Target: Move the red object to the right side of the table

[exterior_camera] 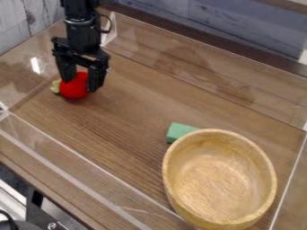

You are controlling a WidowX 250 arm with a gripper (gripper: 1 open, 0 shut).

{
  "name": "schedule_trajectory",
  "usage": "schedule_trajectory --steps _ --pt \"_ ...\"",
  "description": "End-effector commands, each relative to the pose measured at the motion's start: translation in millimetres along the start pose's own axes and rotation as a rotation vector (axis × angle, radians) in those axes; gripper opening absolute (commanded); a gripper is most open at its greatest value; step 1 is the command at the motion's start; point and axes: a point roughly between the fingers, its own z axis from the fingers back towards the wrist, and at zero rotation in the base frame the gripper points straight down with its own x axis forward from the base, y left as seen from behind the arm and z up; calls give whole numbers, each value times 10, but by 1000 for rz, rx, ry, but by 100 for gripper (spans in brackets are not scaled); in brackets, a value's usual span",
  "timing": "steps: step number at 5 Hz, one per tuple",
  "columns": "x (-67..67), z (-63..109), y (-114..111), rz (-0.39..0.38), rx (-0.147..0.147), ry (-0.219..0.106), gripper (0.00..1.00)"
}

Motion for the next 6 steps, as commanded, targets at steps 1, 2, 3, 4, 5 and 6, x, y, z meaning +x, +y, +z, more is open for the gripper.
schedule_trajectory --steps 1,2,3,4,5,6 --pt "97 79 -37 22 8 -25 100" --pt "135 63 -116 39 -4 -17 100" --pt "169 135 20 35 -12 -12 100" --pt "191 201 144 28 -19 -6 100" --pt "197 152 153 -1 -21 1 100" --pt "204 95 143 -28 -24 12 100"
